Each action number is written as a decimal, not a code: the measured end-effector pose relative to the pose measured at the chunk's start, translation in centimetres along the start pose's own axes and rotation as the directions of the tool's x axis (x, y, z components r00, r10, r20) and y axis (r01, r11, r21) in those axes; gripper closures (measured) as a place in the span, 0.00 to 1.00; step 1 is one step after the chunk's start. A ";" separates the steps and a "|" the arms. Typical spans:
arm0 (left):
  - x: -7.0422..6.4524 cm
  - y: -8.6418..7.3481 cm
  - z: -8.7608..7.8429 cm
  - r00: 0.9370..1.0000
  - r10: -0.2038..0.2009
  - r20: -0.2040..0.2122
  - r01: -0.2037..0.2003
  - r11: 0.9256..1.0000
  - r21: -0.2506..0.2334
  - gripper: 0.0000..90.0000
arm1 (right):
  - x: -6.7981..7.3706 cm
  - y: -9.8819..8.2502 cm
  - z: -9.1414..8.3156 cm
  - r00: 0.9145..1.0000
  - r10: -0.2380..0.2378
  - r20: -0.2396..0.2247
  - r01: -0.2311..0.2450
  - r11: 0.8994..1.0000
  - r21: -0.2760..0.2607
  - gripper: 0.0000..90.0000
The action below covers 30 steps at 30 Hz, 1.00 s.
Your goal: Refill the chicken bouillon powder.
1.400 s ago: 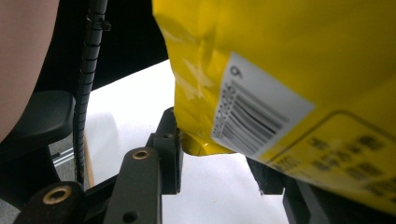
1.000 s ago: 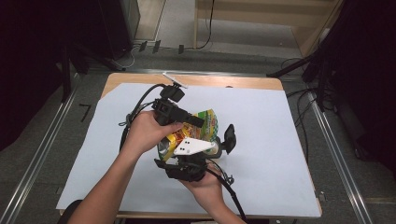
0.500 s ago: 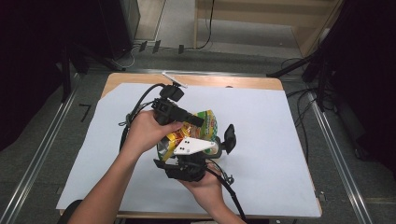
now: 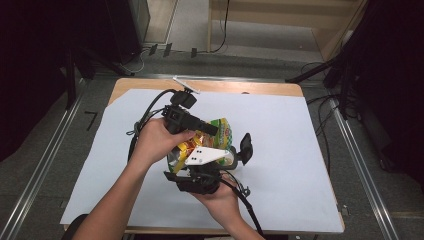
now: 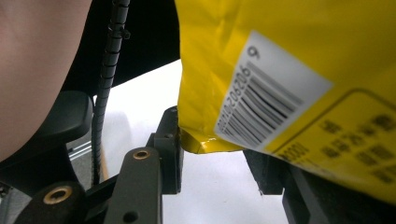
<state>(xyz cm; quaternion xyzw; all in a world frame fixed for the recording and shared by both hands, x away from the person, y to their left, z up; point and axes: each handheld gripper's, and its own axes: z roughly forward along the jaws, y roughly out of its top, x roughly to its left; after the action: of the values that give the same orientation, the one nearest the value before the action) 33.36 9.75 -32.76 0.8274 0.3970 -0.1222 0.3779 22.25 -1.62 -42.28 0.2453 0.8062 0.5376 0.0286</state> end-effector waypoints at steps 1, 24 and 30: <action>0.0 0.0 0.0 1.000 -0.002 -0.009 0.002 1.000 -0.004 0.78 | 0.0 0.0 0.0 1.000 -0.001 0.003 0.002 1.000 -0.003 0.68; 0.1 -0.1 -0.1 1.000 0.000 -0.014 0.000 1.000 -0.004 0.80 | 0.0 -0.1 0.0 1.000 -0.014 0.007 0.015 1.000 -0.009 0.68; 0.1 -0.1 -0.1 1.000 0.001 -0.019 -0.001 1.000 -0.008 0.80 | -0.1 -0.1 0.1 0.999 -0.035 0.016 0.035 0.999 -0.003 0.68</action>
<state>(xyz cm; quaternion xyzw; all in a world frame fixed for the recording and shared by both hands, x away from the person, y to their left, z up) 33.38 9.91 -32.82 0.8273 0.4004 -0.1127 0.3775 22.30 -1.61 -42.43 0.2356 0.8092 0.5363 0.0450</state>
